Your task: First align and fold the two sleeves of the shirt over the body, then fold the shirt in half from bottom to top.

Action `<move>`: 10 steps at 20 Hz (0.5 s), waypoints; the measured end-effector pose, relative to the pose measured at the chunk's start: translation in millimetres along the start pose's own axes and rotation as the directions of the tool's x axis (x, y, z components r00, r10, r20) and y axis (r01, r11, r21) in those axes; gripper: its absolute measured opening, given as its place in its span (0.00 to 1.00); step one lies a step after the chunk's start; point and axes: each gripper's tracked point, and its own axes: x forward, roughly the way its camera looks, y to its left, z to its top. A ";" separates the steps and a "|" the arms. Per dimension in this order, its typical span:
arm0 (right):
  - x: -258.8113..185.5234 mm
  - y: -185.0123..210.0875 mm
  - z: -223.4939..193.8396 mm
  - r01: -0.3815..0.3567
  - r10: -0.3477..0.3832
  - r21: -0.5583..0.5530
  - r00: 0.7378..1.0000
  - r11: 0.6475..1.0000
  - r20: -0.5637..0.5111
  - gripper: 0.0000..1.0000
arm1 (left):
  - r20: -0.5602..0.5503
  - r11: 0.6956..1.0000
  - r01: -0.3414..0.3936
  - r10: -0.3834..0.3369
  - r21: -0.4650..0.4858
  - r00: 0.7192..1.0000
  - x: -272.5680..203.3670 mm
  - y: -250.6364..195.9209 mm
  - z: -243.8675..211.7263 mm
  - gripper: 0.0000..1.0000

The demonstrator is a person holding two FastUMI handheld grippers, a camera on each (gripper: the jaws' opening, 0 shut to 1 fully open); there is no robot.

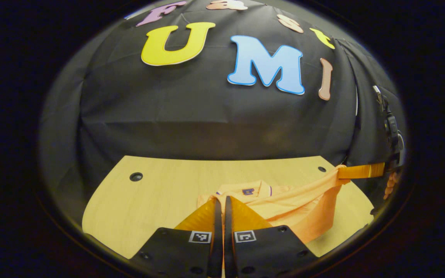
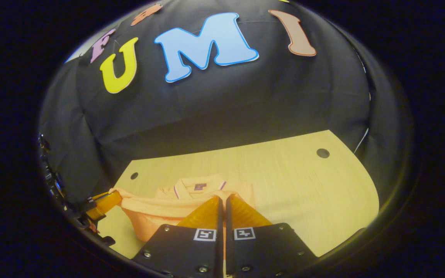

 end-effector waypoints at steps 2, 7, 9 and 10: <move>19.0 -2.4 0.8 -0.004 0.004 0.000 1.000 1.000 -0.011 0.03 | -0.002 1.000 -0.023 0.023 0.010 1.000 13.8 3.0 -1.5 0.07; 63.0 -16.1 -0.3 0.020 -0.020 -0.008 1.000 1.000 -0.020 0.02 | 0.003 0.997 -0.070 0.070 0.033 0.998 54.1 5.7 -6.9 0.08; 78.4 -22.1 -2.3 0.035 -0.035 -0.011 0.999 0.999 -0.017 0.03 | 0.005 0.995 -0.086 0.086 0.058 0.996 72.0 5.4 -10.9 0.08; 85.7 -25.5 -5.2 0.044 -0.044 -0.016 0.999 0.999 -0.018 0.03 | 0.007 0.993 -0.092 0.091 0.070 0.996 79.8 3.7 -13.6 0.08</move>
